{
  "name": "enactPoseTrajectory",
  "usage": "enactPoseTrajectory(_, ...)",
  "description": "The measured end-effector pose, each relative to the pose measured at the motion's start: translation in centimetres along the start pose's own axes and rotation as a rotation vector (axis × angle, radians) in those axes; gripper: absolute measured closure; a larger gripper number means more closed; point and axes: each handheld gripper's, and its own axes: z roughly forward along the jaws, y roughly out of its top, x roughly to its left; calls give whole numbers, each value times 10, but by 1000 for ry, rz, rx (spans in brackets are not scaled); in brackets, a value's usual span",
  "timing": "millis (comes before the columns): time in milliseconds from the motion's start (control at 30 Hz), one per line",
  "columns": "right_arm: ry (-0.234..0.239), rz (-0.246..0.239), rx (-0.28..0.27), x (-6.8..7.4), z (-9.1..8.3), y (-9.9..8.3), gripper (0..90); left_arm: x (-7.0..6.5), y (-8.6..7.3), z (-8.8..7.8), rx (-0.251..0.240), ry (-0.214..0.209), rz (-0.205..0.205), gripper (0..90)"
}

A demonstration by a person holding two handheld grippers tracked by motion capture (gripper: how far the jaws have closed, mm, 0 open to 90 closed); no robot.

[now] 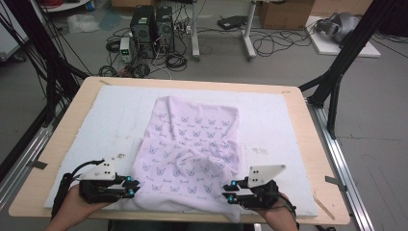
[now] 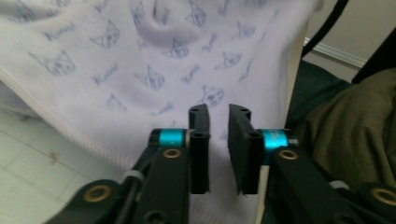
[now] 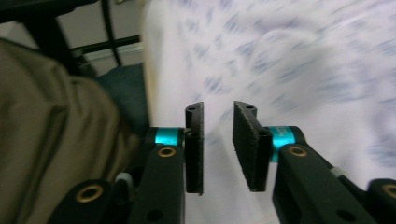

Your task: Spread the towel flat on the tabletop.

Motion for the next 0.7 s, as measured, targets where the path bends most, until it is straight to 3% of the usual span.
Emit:
enactPoseTrajectory(67, -58, -11, 6, -7, -4, 6, 677, 9, 2, 6, -2, 5, -14, 695)
enactPoseTrajectory(167, -99, -10, 43, -23, 5, 6, 619, 20, 0, 23, 23, 28, -30, 630)
enactPoseTrajectory(333, -103, 31, 100, -43, 33, -11, 585, 33, -8, 56, 120, 29, -34, 591)
enactPoseTrajectory(400, -95, 33, 141, -48, 45, -16, 660, 33, -11, 59, 106, 28, -19, 688)
enactPoseTrajectory(467, -94, 14, 143, -47, 48, -18, 770, 33, -11, 58, 121, -1, -27, 850)
enactPoseTrajectory(533, -57, 32, 144, -48, 46, -18, 827, 29, -12, 55, 124, -13, -19, 875)
enactPoseTrajectory(700, -23, 32, 131, -35, 33, -21, 842, 8, -17, 35, 118, -21, 11, 881)
